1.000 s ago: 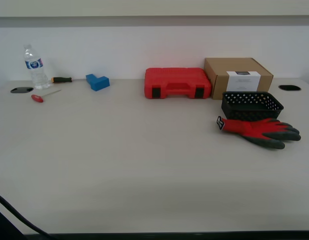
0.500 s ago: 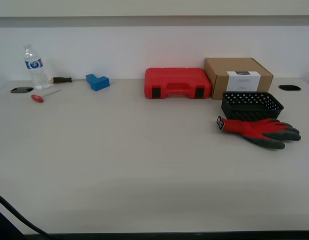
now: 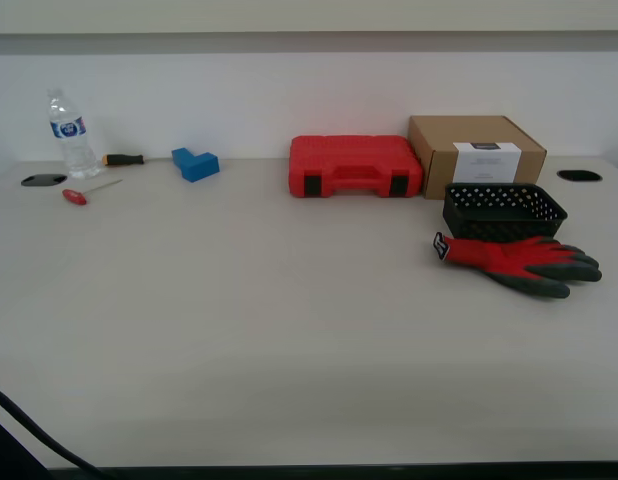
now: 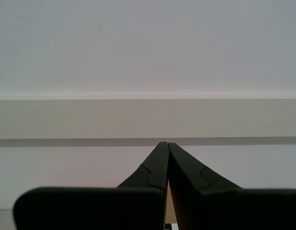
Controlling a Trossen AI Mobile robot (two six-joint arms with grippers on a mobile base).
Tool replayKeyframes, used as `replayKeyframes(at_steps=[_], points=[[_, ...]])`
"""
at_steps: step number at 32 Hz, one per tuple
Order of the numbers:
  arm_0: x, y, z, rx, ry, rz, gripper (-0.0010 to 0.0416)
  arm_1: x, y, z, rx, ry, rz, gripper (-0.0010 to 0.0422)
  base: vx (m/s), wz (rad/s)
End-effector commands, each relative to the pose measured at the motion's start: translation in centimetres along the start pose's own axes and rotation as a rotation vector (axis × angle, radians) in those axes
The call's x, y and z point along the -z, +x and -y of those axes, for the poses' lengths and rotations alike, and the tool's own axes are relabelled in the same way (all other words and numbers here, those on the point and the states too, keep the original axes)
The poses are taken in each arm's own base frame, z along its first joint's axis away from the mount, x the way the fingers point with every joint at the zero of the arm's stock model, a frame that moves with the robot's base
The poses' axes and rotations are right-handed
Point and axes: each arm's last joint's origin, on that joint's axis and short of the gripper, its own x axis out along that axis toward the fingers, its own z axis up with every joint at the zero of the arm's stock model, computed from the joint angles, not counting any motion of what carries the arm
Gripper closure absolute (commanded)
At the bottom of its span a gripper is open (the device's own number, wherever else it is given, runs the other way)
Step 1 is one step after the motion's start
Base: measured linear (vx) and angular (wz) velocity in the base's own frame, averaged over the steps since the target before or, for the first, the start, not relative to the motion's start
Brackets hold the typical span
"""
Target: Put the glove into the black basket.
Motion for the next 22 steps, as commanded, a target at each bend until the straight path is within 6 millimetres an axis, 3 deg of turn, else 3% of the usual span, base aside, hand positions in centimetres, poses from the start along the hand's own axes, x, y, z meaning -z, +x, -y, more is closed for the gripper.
replayKeyframes(at_steps=[1, 17, 22], points=[[-0.05, 0.01, 0.01, 0.001, 0.001, 0.003, 0.0405, -0.05, 0.01, 0.0, -0.001, 0.0, 0.004, 0.0412, 0.0, 0.0], [-0.29, 0.14, -0.02, -0.001, -0.007, 0.003, 0.0405, -0.05, 0.01, 0.0, -0.001, 0.0, 0.004, 0.0412, 0.0, 0.0], [0.42, 0.33, 0.14, 0.034, -0.019, -0.148, 0.0405, -0.05, 0.01, 0.01, -0.001, 0.0, 0.004, 0.0412, 0.0, 0.0]])
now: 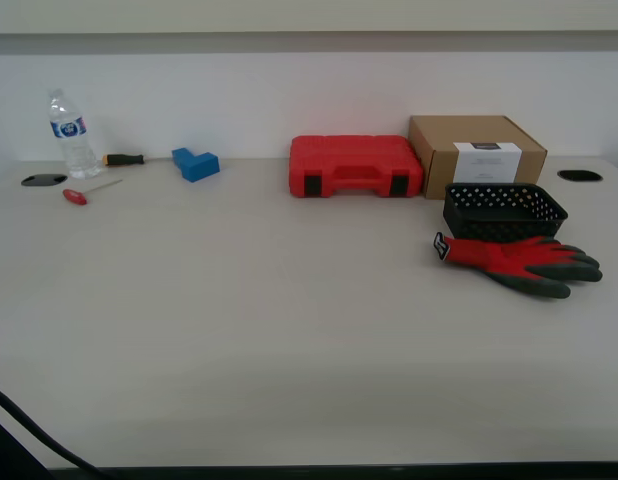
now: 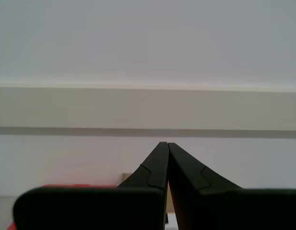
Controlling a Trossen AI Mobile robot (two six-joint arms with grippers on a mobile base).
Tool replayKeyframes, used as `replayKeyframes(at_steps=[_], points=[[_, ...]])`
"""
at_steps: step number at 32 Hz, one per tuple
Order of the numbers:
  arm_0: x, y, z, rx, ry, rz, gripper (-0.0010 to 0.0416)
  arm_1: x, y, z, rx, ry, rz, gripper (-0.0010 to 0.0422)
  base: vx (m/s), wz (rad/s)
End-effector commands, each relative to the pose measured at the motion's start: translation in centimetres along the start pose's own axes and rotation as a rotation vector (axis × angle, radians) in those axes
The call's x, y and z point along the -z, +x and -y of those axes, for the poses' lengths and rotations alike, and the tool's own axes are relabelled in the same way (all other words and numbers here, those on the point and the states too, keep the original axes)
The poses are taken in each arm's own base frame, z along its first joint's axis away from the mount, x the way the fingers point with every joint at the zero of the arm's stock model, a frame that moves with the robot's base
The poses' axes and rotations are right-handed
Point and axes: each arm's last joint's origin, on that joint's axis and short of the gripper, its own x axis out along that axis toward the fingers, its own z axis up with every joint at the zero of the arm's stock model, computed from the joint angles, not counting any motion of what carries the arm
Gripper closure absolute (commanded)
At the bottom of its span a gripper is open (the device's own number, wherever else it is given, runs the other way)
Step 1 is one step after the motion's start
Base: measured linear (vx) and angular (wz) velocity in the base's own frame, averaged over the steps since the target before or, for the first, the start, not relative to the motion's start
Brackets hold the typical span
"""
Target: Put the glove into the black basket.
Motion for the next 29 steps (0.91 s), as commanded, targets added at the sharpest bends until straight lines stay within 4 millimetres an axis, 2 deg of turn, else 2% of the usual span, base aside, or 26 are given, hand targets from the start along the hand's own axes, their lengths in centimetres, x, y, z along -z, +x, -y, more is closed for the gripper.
replayKeyframes(at_steps=[1, 7, 8, 13, 14, 21, 24, 29], points=[[0.6, 0.4, 0.1, 0.036, 0.003, -0.16, 0.0405, -0.1, 0.0, 0.0, -0.001, 0.0, 0.004, 0.0412, 0.0, 0.0], [3.8, 1.5, 0.8, 0.065, -0.02, -0.488, 0.0405, -0.1, 0.0, 0.0, -0.001, 0.0, 0.004, 0.0412, 0.0, 0.0], [5.2, 2.1, 1.0, 0.066, -0.033, -0.581, 0.0405, 0.0, 0.0, 0.0, -0.001, 0.0, 0.003, 0.0412, 0.0, 0.0], [9.1, 3.3, 1.2, 0.06, -0.042, -0.781, 0.0405, 0.0, 0.0, 0.0, -0.001, 0.0, 0.002, 0.0412, 0.0, 0.0], [10.7, 3.6, 1.2, 0.067, -0.013, -0.851, 0.0405, 0.0, 0.0, 0.0, -0.001, 0.0, 0.001, 0.0412, 0.0, 0.0], [17.2, 4.9, 1.1, 0.082, 0.031, -1.096, 0.0405, 0.0, 0.0, 0.0, -0.007, 0.0, 0.0, 0.0412, 0.0, 0.0], [19.1, 6.2, 1.1, 0.082, 0.036, -1.185, 0.0405, 0.0, 0.0, 0.0, -0.006, 0.0, 0.0, 0.0412, 0.0, 0.0], [19.0, 8.7, 1.3, 0.079, 0.037, -1.166, 0.0405, 0.0, 0.0, 0.0, -0.008, 0.0, 0.0, 0.0412, 0.0, 0.0]])
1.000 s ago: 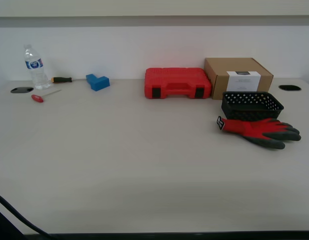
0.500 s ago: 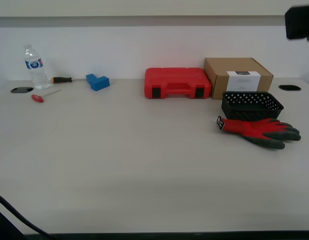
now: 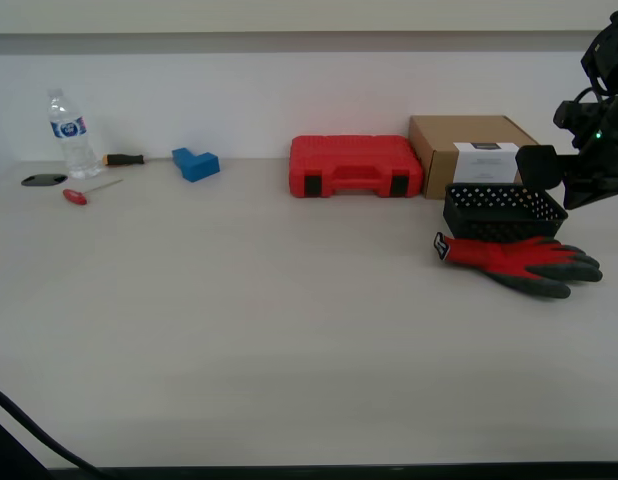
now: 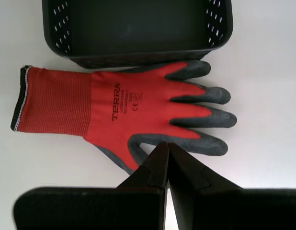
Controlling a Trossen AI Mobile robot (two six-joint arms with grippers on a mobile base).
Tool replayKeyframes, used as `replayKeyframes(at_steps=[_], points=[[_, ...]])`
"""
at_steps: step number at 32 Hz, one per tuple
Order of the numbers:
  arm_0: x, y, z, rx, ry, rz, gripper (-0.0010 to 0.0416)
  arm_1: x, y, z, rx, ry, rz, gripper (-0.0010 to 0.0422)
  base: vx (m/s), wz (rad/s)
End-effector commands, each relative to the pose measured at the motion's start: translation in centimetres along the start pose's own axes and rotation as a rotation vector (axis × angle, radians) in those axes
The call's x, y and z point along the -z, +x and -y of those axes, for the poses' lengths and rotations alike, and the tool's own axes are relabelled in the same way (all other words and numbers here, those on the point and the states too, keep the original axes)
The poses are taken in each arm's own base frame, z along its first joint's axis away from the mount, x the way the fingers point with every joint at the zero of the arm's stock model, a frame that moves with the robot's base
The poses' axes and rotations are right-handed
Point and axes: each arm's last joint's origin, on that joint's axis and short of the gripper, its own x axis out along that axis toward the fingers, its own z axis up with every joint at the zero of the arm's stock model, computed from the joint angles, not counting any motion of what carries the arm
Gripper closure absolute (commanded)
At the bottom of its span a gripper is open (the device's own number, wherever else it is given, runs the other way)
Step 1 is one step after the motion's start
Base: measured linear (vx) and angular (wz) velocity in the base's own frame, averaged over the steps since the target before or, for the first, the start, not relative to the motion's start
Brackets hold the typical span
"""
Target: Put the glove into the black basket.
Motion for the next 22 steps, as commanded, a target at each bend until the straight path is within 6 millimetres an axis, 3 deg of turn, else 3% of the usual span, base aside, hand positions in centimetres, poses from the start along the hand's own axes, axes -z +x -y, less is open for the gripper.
replayKeyframes(at_steps=[1, 5, 7, 11, 17, 22], points=[[-1.9, 0.2, -0.1, -0.023, -0.014, 0.034, 0.0405, -0.1, 0.0, 0.0, 0.0, 0.0, 0.006, 0.0412, 0.0, 0.0], [-3.5, 1.9, 0.4, -0.019, 0.017, 0.017, 0.0394, -0.1, 0.0, 0.0, 0.0, 0.0, 0.007, 0.0412, 0.0, 0.0], [-3.6, 3.3, 1.1, -0.055, 0.061, -0.046, 0.0369, -0.1, 0.0, 0.0, -0.001, 0.0, 0.006, 0.0412, 0.0, 0.0], [-2.9, 5.5, 2.3, -0.103, 0.138, -0.119, 0.0304, -0.1, 0.0, 0.0, 0.0, 0.0, 0.007, 0.0412, 0.0, 0.0], [-2.3, 5.7, 3.9, -0.046, 0.126, -0.111, 0.0219, -0.1, 0.0, 0.0, 0.0, 0.0, 0.006, 0.0412, 0.0, 0.0], [-0.4, 8.0, 4.1, -0.002, 0.111, -0.175, 0.0157, -0.1, 0.0, 0.0, 0.0, 0.0, 0.007, 0.0412, 0.0, 0.0]])
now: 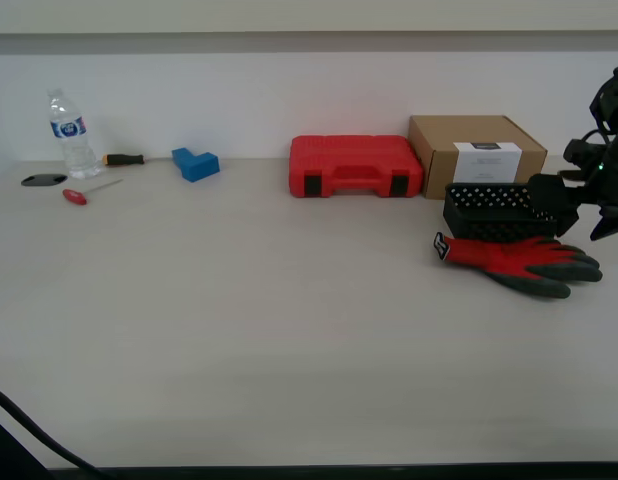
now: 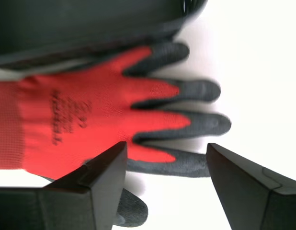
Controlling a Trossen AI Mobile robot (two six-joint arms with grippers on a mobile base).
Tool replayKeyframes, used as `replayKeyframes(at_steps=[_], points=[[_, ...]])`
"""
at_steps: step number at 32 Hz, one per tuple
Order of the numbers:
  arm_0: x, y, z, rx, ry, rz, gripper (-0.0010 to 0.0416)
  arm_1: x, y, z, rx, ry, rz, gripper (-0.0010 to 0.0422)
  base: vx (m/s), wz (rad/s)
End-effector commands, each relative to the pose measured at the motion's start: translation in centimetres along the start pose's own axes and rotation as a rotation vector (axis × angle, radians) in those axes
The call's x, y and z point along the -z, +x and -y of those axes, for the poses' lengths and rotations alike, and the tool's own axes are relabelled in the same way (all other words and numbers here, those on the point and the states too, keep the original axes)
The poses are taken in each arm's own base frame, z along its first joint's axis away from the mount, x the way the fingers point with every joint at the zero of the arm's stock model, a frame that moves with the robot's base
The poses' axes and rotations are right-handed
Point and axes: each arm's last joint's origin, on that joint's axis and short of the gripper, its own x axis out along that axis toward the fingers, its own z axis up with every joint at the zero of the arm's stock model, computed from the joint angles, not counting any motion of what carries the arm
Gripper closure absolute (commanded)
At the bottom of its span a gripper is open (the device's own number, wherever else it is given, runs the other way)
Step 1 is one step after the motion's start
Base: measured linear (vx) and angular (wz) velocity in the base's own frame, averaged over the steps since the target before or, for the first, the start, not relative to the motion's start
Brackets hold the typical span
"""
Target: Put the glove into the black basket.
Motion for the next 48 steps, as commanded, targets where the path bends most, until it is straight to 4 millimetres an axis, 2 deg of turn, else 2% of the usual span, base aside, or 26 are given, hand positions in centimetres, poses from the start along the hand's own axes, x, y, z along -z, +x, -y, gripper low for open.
replayKeyframes(at_steps=[1, 8, 16, 19, 23, 25, 28, 34, 41, 43, 44, 46, 48], points=[[1.0, 2.0, 0.1, 0.007, 0.003, -0.048, 0.0151, -0.1, 0.0, 0.0, 0.0, 0.0, 0.004, 0.0412, 0.0, 0.0], [2.1, 5.1, 0.0, -0.003, 0.034, -0.038, 0.015, 0.0, 0.0, 0.0, 0.0, 0.0, 0.004, 0.0412, 0.0, 0.0], [1.5, 5.6, -0.1, -0.005, 0.042, -0.007, 0.0188, 0.0, 0.0, 0.0, 0.0, 0.0, 0.003, 0.0412, 0.0, 0.0], [1.4, 5.6, 0.0, -0.005, 0.043, -0.008, 0.0252, 0.0, 0.0, 0.0, 0.0, 0.0, 0.004, 0.0412, 0.0, 0.0], [1.6, 5.6, 0.0, -0.004, 0.041, -0.019, 0.0365, 0.0, 0.0, 0.0, 0.0, 0.0, 0.003, 0.0412, 0.0, 0.0], [1.6, 5.6, -0.1, -0.005, 0.041, -0.024, 0.0402, 0.0, 0.0, 0.0, 0.0, 0.0, 0.004, 0.0412, 0.0, 0.0], [1.7, 5.6, -0.1, -0.012, 0.037, -0.032, 0.0405, 0.0, 0.0, 0.0, 0.0, 0.0, 0.003, 0.0412, 0.0, 0.0], [1.6, 5.3, -0.5, -0.149, 0.043, -0.037, 0.0407, 0.0, 0.0, 0.0, 0.0, 0.0, 0.004, 0.0412, 0.0, 0.0], [-0.1, 2.6, -0.8, -0.239, 0.035, 0.028, 0.0407, 0.0, 0.0, 0.0, 0.0, 0.0, 0.003, 0.0412, 0.0, 0.0], [-1.5, 0.1, -1.0, -0.242, 0.017, 0.093, 0.0407, 0.0, 0.0, 0.0, 0.0, 0.0, 0.002, 0.0412, 0.0, 0.0], [-1.6, -0.4, -1.0, -0.243, 0.014, 0.102, 0.0407, 0.0, 0.0, 0.0, 0.0, 0.0, 0.003, 0.0412, 0.0, 0.0], [-2.5, -3.3, -1.3, -0.275, -0.011, 0.14, 0.0407, 0.0, 0.0, 0.0, 0.0, 0.0, 0.003, 0.0412, 0.0, 0.0], [-3.0, -5.3, -1.6, -0.292, -0.024, 0.163, 0.0407, 0.0, 0.0, 0.0, 0.0, 0.0, 0.002, 0.0412, 0.0, 0.0]])
